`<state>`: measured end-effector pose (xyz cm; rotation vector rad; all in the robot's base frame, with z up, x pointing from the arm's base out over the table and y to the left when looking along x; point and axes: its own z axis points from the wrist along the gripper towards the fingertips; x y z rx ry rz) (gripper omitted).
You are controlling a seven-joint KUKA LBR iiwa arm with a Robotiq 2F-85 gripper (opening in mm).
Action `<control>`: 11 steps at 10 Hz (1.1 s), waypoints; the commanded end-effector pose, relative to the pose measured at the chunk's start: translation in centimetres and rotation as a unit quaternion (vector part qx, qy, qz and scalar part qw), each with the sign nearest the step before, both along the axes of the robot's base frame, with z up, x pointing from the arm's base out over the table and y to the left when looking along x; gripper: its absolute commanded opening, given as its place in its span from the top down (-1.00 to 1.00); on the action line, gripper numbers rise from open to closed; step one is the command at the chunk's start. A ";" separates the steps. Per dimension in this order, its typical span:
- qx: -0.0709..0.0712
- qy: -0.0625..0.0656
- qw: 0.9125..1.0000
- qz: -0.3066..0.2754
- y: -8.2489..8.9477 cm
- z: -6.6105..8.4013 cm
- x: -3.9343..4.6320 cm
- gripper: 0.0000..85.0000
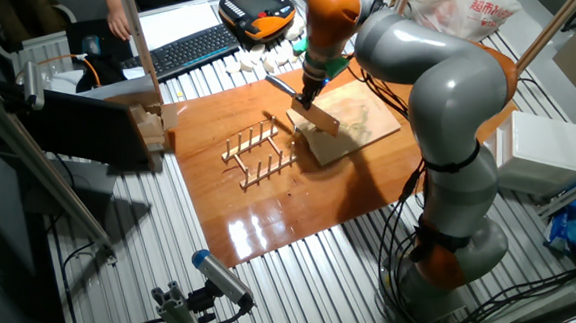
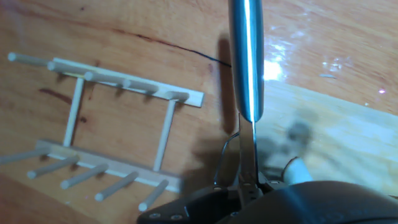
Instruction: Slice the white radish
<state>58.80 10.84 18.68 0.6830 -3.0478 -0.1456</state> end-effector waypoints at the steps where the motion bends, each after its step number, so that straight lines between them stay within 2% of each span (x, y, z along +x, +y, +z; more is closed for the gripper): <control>1: -0.010 -0.001 1.000 -0.007 -0.1 -0.1 0.12 1.00; 2: -0.014 -0.001 1.000 -0.009 -0.2 -0.1 0.20 1.00; 3: -0.008 0.004 1.000 -0.010 -0.2 -0.1 0.20 1.00; 5: 0.002 0.031 1.000 -0.005 -0.2 -0.1 0.20 1.00; 6: 0.002 0.038 0.999 0.007 -0.2 -0.1 0.20 1.00; 7: 0.007 0.051 0.999 0.009 -0.2 -0.1 0.20 1.00; 8: 0.009 0.056 0.998 0.009 -0.2 -0.1 0.20 1.00; 10: 0.000 0.050 0.999 0.003 -0.2 -0.1 0.20 1.00; 11: 0.010 0.054 0.999 -0.002 -0.2 -0.1 0.20 1.00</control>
